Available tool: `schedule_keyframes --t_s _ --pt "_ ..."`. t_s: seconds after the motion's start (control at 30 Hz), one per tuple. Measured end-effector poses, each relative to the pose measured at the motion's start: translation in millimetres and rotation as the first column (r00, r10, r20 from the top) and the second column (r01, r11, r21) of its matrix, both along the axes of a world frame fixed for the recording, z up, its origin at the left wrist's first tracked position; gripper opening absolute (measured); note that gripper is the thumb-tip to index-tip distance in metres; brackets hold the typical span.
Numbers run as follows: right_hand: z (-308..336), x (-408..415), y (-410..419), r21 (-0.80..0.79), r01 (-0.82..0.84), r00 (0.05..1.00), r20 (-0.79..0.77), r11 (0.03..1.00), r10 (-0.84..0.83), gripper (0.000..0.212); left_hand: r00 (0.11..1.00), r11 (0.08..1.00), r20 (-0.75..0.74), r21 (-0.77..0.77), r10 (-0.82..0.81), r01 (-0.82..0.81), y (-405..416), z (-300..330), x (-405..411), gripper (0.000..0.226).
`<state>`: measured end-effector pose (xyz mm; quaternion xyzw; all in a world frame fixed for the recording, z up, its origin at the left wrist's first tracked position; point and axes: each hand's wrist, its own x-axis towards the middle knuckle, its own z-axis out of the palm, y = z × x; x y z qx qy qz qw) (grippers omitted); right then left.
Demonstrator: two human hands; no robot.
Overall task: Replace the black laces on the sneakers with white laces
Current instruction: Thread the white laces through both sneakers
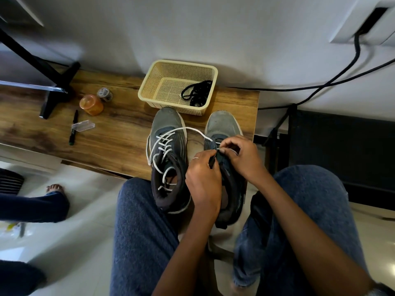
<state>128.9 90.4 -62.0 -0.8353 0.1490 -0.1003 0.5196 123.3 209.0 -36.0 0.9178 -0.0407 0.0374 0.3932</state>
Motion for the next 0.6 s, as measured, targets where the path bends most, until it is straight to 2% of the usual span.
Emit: schedule_keyframes --t_s 0.17,0.37,0.6 --pt "0.2 -0.4 -0.2 0.007 -0.024 0.999 -0.024 1.0 0.024 0.017 1.0 0.999 0.023 -0.037 -0.002 0.003 1.3 -3.4 2.4 0.022" --pt "-1.5 0.7 3.2 -0.15 -0.026 0.999 -0.026 0.988 0.022 0.007 1.0 0.993 -0.02 -0.115 -0.008 0.006 2.6 -4.9 4.7 0.02" --pt "-3.4 0.3 9.5 0.013 0.042 0.998 -0.041 0.999 -0.042 0.008 0.998 0.987 -0.067 -0.16 0.003 -0.014 3.5 -1.7 5.7 0.019"
